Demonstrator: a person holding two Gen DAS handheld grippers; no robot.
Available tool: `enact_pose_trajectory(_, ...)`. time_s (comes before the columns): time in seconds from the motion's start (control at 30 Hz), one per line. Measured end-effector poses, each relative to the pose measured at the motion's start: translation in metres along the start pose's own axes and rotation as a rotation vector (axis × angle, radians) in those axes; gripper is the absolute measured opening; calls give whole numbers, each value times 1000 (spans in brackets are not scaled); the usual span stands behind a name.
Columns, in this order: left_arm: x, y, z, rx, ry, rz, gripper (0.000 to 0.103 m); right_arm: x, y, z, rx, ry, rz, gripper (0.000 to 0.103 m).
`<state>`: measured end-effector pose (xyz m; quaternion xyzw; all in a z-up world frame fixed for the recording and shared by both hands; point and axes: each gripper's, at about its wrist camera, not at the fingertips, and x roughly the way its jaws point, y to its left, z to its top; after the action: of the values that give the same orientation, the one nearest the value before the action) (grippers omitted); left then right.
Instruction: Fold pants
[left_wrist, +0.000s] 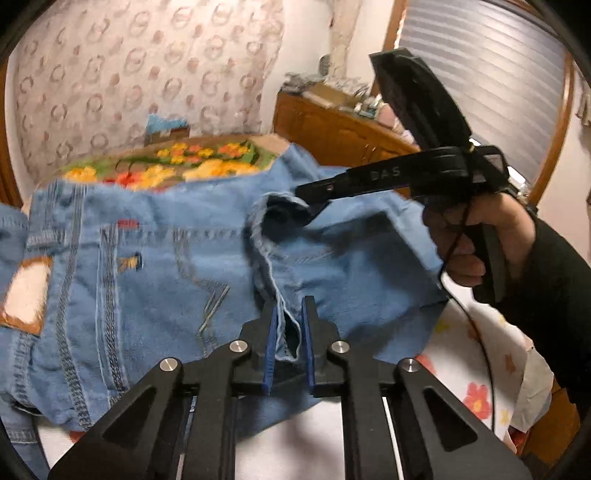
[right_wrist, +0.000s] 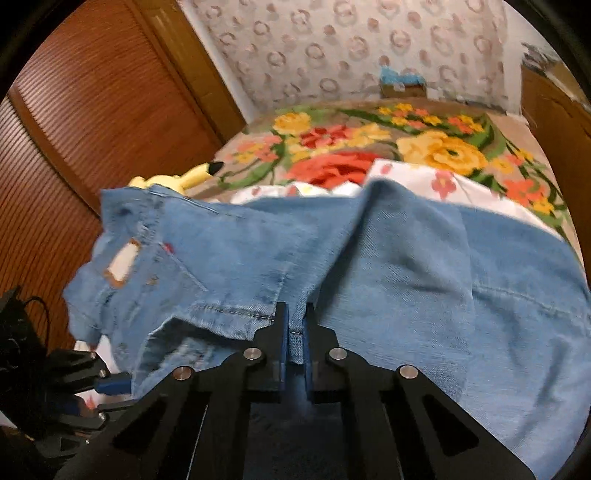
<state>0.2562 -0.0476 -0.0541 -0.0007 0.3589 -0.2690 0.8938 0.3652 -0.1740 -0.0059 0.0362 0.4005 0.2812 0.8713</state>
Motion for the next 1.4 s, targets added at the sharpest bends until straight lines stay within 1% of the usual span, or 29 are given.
enact_pose_trajectory(0.1,-16,-3,4,9,-43,-5,9,-22,10,2,-36,-61,7,6)
enact_pose_trajectory(0.13,-22,-3,5,12,-57,-6,6,-30,13,3,-49,-80,9,6)
enact_pose_trajectory(0.27,-39,1,8,6,-95,2,3,-57,27,8,-84,-146,17,6)
enact_pose_trajectory(0.33,-41,7,7,-7,-102,9,3,-68,33,11,-102,-175,9,5)
enact_pose_trajectory(0.43,-38,17,5,-50,-101,18,4,-76,39,10,-126,-184,-9,5)
enact_pose_trajectory(0.5,-29,25,4,-82,-67,21,4,-74,42,5,-136,-179,-25,5)
enact_pose_trajectory(0.53,-24,26,3,-90,-48,22,14,-74,41,2,-135,-174,-30,5)
enact_pose_trajectory(0.57,-20,27,2,-97,-37,25,28,-72,42,0,-134,-172,-35,5)
enact_pose_trajectory(0.6,-16,28,0,-102,-33,22,34,-71,40,-3,-130,-168,-41,5)
enact_pose_trajectory(0.63,-12,27,0,-105,-32,18,45,-71,42,-1,-126,-164,-41,5)
enact_pose_trajectory(0.77,1,27,-2,-140,-12,-14,46,-77,38,-2,-111,-166,-45,5)
enact_pose_trajectory(0.87,7,24,-1,-141,-7,-44,46,-79,41,6,-104,-176,-47,5)
enact_pose_trajectory(0.9,7,21,0,-134,-5,-52,44,-81,39,5,-100,-180,-48,5)
enact_pose_trajectory(0.93,11,18,-1,-123,-2,-60,40,-81,40,7,-95,-182,-48,5)
enact_pose_trajectory(0.97,12,16,-1,-115,1,-61,29,-81,41,6,-93,-184,-48,5)
enact_pose_trajectory(1.0,13,14,-1,-106,6,-59,25,-83,42,4,-90,-187,-47,5)
enact_pose_trajectory(1.03,15,13,0,-97,10,-58,13,-84,44,3,-86,-189,-44,5)
enact_pose_trajectory(1.07,16,11,0,-90,8,-46,6,-85,45,2,-85,-190,-38,5)
enact_pose_trajectory(1.2,-6,11,3,-78,-44,-31,5,-85,53,0,-93,-196,-32,5)
enact_pose_trajectory(1.4,-66,23,6,-63,-148,15,5,-88,72,13,-129,-225,5,5)
